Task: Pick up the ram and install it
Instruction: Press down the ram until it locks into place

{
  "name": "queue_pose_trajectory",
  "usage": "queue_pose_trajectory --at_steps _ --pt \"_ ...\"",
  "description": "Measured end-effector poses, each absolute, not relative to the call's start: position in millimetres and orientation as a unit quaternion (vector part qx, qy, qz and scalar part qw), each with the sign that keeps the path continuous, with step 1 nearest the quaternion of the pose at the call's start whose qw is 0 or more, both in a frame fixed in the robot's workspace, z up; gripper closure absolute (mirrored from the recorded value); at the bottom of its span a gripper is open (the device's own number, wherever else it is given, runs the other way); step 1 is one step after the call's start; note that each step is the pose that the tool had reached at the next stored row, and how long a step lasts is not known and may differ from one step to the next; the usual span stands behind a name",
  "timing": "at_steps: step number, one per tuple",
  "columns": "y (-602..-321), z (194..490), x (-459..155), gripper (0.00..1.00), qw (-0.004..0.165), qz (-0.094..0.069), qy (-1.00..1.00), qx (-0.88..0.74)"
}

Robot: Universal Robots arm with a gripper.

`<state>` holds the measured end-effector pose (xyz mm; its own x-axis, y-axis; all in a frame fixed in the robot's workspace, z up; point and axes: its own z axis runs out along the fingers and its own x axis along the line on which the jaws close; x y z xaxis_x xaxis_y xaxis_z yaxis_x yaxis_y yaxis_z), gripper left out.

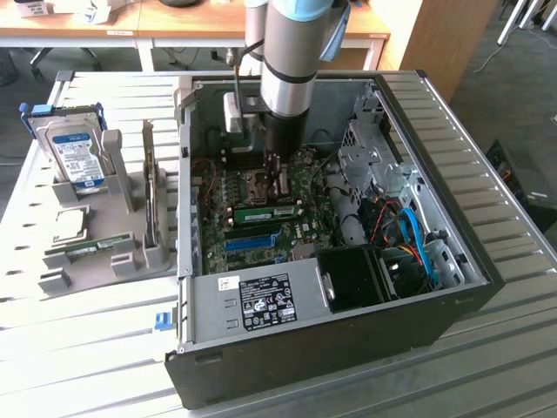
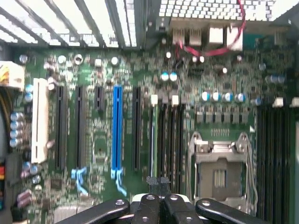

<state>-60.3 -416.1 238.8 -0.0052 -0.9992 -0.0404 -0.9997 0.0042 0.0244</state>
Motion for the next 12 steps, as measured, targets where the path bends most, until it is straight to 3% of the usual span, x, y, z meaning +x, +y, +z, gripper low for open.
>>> queue_pose_trajectory --at_steps 12 --pt "-416.1 238.3 -82.9 0.89 0.006 0.022 0.709 -0.705"
